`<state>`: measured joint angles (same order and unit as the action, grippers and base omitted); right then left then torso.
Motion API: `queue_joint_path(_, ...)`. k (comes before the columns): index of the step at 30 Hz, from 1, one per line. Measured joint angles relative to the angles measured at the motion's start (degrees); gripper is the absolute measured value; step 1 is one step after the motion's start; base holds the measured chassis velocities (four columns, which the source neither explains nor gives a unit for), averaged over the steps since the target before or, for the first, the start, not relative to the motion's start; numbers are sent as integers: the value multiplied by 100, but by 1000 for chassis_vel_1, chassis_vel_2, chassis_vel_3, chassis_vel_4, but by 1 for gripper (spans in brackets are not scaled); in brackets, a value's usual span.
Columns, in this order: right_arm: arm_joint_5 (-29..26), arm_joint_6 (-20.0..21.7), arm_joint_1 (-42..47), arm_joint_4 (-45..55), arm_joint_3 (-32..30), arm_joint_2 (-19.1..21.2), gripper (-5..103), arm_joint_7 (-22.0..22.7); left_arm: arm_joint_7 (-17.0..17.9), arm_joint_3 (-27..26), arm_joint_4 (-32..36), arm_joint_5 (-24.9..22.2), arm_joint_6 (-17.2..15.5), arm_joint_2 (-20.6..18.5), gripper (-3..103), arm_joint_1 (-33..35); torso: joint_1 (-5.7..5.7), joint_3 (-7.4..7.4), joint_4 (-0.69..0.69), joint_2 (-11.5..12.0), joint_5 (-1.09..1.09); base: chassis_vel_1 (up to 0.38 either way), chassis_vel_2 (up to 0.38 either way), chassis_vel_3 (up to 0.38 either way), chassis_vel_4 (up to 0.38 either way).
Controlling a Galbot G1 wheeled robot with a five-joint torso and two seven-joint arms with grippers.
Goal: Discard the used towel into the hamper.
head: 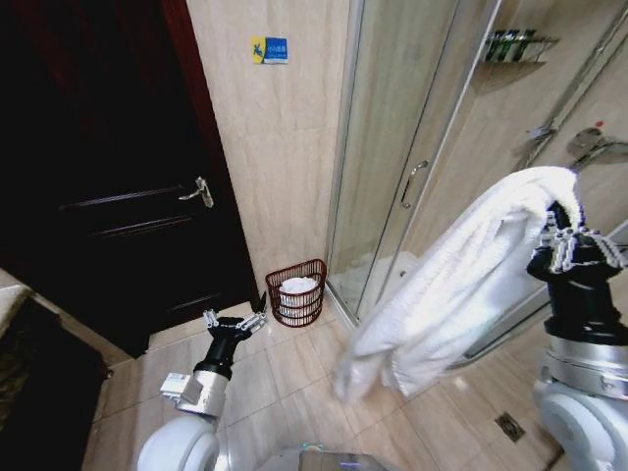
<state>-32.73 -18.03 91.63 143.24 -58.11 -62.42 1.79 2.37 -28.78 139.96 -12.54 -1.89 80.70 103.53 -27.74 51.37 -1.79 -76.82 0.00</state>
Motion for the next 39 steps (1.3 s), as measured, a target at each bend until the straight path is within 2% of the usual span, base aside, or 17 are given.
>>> queue_joint_path(23,2,-88,-30,0,61,-15,3,-12,0,-2,0,0,0,-2,100,0,1,-1,-3,0,-1,93,97,82,89)
queue_joint_path(28,1,-108,-45,0,70,-15,3,-15,0,-2,0,0,0,-2,100,0,1,-1,1,0,0,18,21,21,25)
queue_joint_path(39,69,-111,-60,0,57,-33,3,-61,0,-2,0,0,0,-2,100,0,1,-1,-1,0,1,0,0,0,0)
